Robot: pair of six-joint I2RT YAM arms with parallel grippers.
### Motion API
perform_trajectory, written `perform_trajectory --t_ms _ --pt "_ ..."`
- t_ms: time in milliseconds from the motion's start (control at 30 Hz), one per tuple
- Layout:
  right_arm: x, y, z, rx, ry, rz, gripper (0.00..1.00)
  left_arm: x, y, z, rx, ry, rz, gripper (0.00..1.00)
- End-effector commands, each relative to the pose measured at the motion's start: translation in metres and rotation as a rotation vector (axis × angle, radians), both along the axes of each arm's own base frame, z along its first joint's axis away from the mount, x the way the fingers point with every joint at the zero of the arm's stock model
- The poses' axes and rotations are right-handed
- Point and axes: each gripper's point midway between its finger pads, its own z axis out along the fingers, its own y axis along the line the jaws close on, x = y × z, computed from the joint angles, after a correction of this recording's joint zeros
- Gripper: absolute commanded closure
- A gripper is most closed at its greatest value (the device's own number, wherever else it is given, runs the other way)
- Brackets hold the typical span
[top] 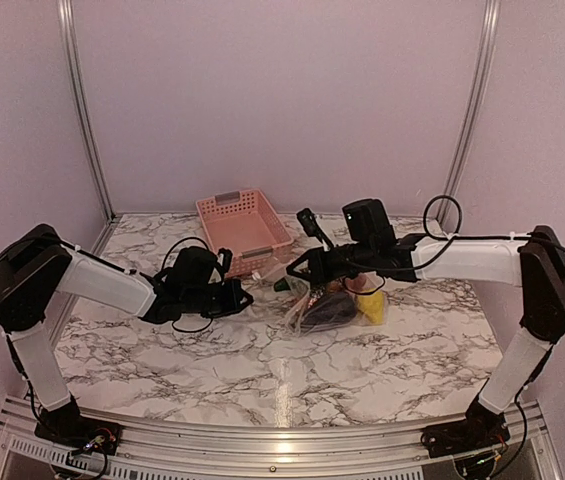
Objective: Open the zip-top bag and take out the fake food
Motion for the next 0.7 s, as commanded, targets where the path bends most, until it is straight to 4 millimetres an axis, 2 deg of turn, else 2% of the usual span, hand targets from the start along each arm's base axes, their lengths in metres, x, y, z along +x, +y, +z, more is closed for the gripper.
perform_trajectory --t_ms 0,100,233,400,500,667 --pt "-0.004 0.016 0.011 0.054 -0.026 0.029 1.0 -0.01 0.004 -0.017 0.012 0.032 -0.061 0.94" --pt "-0.008 0.023 0.004 0.05 -0.016 0.044 1.0 -0.014 0.0 0.003 -0.052 -0.03 -0.087 0.84" --pt "-0.008 0.028 -0.004 0.049 -0.006 0.049 1.0 -0.022 0.011 0.03 -0.12 -0.113 -0.072 0.68" --pt "-0.006 0.032 -0.01 0.046 0.003 0.056 1.0 -0.039 0.02 0.063 -0.189 -0.25 -0.094 0.58" --pt "-0.007 0.034 -0.01 0.044 0.001 0.065 1.0 -0.049 0.004 0.078 -0.177 -0.337 -0.176 0.54" --pt "-0.01 0.03 -0.006 0.018 -0.016 0.056 1.0 -0.054 -0.029 0.077 -0.136 -0.44 -0.296 0.53"
